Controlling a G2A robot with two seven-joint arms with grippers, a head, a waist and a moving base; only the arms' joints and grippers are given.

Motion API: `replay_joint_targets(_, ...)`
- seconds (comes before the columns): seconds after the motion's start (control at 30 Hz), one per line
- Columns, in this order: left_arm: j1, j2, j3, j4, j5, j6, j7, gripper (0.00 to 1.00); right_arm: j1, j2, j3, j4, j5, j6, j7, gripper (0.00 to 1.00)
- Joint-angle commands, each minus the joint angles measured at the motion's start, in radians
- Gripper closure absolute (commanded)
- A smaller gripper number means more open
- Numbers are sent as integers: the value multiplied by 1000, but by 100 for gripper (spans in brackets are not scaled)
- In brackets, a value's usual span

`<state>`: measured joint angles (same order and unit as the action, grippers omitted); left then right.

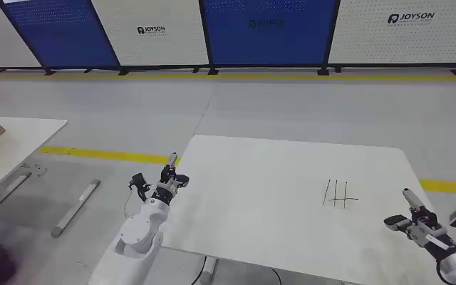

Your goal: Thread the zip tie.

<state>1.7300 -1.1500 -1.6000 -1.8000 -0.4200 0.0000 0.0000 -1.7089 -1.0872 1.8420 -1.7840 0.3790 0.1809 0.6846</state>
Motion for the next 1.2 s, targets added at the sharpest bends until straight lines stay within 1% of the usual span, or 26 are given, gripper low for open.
replay_joint_targets(0.0, 0, 0, 0, 0, 0, 0, 0, 0, -1, 0, -1, 0, 2, -1, -3, 0)
replay_joint_targets(0.2, 0, 0, 0, 0, 0, 0, 0, 0, -1, 0, -1, 0, 2, -1, -3, 0)
replay_joint_targets(0.23, 0, 0, 0, 0, 0, 0, 0, 0, 0, 1, -11, 0, 3, 7, 26, 0)
replay_joint_targets(0.27, 0, 0, 0, 0, 0, 0, 0, 0, 12, 4, -24, 10, 0, 25, 87, 0)
replay_joint_targets(0.3, 0, 0, 0, 0, 0, 0, 0, 0, 43, 11, -22, 37, -3, 35, 161, 0)
replay_joint_targets(0.33, 0, 0, 0, 0, 0, 0, 0, 0, 83, 19, -15, 81, -14, 33, 239, 0)
replay_joint_targets(0.37, 0, 0, 0, 0, 0, 0, 0, 0, 115, 27, -19, 115, -38, 46, 305, 0)
replay_joint_targets(0.4, 0, 0, 0, 0, 0, 0, 0, 0, 154, 33, -32, 154, -35, 64, 395, 0)
replay_joint_targets(0.43, 0, 0, 0, 0, 0, 0, 0, 0, 213, 43, -38, 217, -33, 81, 506, 0)
replay_joint_targets(0.47, 0, 0, 0, 0, 0, 0, 0, 0, 252, 50, -33, 262, -53, 77, 530, 0)
replay_joint_targets(0.5, 0, 0, 0, 0, 0, 0, 0, 0, 281, 54, -31, 294, -79, 70, 527, 0)
replay_joint_targets(0.53, 0, 0, 0, 0, 0, 0, 0, 0, 309, 59, -43, 317, -106, 66, 546, 0)
replay_joint_targets(0.57, 0, 0, 0, 0, 0, 0, 0, 0, 329, 63, -57, 335, -120, 67, 587, 0)
replay_joint_targets(0.63, 0, 0, 0, 0, 0, 0, 0, 0, 383, 73, -92, 385, -167, 90, 675, 0)
replay_joint_targets(0.67, 0, 0, 0, 0, 0, 0, 0, 0, 425, 78, -130, 418, -188, 98, 705, 0)
replay_joint_targets(0.77, 0, 0, 0, 0, 0, 0, 0, 0, 514, 88, -209, 500, -204, 91, 705, 0)
replay_joint_targets(1.1, 0, 0, 0, 0, 0, 0, 0, 0, 514, 88, -209, 500, -204, 91, 705, 0)
replay_joint_targets(1.17, 0, 0, 0, 0, 0, 0, 0, 0, 513, 87, -221, 482, -226, 53, 682, 0)
